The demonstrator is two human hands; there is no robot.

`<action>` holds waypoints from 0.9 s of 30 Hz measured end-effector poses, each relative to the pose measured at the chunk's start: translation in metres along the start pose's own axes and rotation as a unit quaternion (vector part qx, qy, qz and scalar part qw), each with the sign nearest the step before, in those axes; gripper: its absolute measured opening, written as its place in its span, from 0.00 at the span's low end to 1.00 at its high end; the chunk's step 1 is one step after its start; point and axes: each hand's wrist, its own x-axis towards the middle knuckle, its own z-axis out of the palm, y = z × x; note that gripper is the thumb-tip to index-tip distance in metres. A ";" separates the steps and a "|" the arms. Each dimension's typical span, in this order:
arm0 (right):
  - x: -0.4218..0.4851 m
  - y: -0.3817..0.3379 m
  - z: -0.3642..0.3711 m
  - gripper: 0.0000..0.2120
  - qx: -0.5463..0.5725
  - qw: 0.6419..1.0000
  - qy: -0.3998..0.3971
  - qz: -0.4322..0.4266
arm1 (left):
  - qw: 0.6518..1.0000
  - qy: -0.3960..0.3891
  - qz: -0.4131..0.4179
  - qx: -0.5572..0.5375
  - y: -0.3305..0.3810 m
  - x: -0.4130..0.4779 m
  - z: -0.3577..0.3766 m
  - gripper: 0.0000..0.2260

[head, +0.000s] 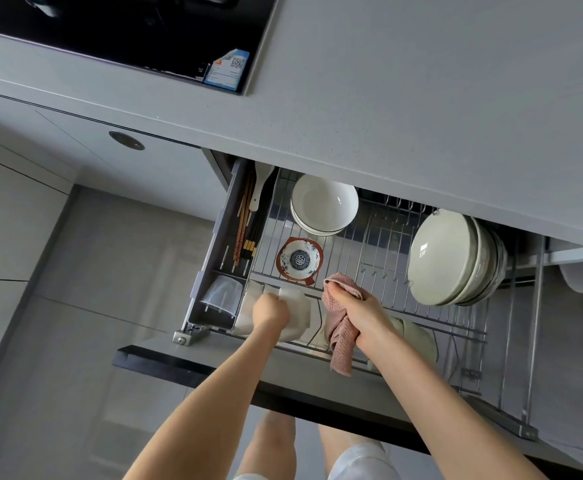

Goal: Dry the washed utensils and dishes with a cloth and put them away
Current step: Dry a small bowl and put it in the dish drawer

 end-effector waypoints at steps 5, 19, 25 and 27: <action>-0.003 0.002 0.000 0.09 0.015 1.000 -0.011 -0.016 | 0.997 0.013 0.025 0.066 -0.010 0.004 0.004 0.12; -0.062 -0.032 0.008 0.17 0.066 0.992 -0.102 -0.015 | 0.957 -0.105 0.070 -0.260 0.033 -0.070 -0.069 0.14; -0.124 -0.091 0.044 0.18 0.013 0.974 -0.223 -0.043 | 0.848 -0.287 0.124 -0.429 0.016 -0.130 -0.142 0.27; -0.144 -0.106 0.075 0.20 -0.028 0.962 -0.264 -0.058 | 0.821 -0.253 0.150 -0.490 0.010 -0.143 -0.161 0.28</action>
